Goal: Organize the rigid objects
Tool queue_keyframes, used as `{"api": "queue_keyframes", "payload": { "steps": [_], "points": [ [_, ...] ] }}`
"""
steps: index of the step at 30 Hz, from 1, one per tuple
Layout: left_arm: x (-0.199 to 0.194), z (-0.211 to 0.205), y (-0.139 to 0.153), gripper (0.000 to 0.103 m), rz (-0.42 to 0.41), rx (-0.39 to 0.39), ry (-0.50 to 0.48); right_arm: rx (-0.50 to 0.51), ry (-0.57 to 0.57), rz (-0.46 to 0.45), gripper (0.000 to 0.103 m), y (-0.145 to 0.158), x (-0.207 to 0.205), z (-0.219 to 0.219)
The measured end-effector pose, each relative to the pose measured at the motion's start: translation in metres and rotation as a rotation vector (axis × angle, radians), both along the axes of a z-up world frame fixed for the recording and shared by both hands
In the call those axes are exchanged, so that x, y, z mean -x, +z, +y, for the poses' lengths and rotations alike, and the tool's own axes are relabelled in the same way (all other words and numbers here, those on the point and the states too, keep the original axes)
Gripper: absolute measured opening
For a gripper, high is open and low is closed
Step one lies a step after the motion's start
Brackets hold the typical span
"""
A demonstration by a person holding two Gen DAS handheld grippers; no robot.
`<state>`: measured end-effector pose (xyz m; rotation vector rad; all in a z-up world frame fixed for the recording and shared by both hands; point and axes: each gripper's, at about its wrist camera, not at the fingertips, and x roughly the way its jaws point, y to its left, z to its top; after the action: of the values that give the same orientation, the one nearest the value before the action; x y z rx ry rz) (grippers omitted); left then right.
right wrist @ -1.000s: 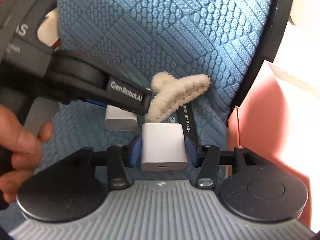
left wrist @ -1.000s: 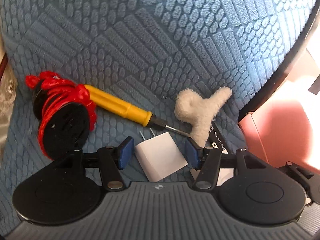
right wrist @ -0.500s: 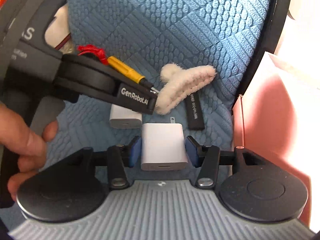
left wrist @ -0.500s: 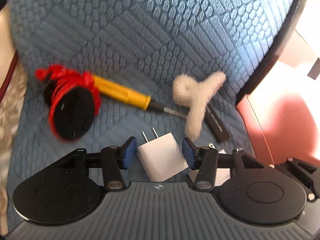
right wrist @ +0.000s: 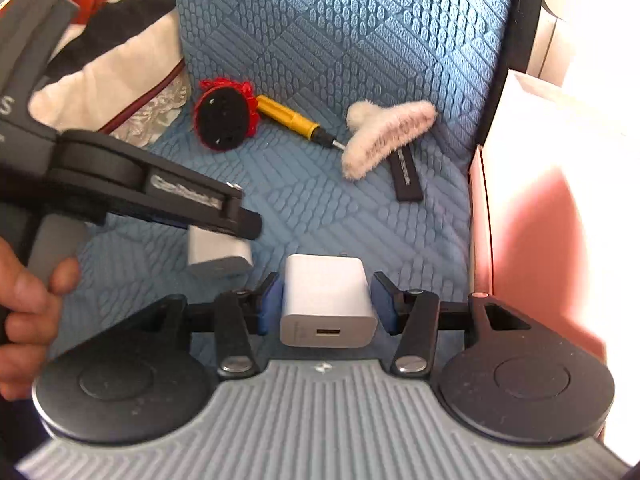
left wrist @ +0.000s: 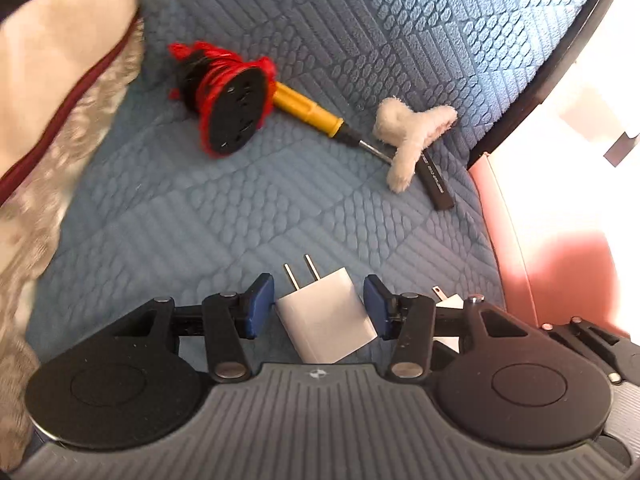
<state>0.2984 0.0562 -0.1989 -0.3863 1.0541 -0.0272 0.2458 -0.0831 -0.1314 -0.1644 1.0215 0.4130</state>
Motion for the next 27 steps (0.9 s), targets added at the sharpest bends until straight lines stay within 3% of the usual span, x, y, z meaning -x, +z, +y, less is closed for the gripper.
{"api": "queue_keyframes", "payload": {
  "steps": [8,15,21,27],
  "points": [
    [0.049,0.014,0.007,0.055,0.024,0.032,0.065,0.006,0.011,-0.011,0.052,0.013,0.035,0.001],
    [0.089,0.01,0.02,0.055,0.001,0.01,0.084,0.011,-0.006,0.004,0.052,0.021,0.06,-0.006],
    [0.1,0.004,0.029,0.057,-0.024,-0.004,0.068,-0.017,-0.057,0.068,0.05,0.016,0.067,-0.024],
    [0.101,0.014,0.024,0.066,0.004,0.06,0.122,-0.03,-0.074,0.048,0.052,0.017,0.067,-0.029]
  ]
}}
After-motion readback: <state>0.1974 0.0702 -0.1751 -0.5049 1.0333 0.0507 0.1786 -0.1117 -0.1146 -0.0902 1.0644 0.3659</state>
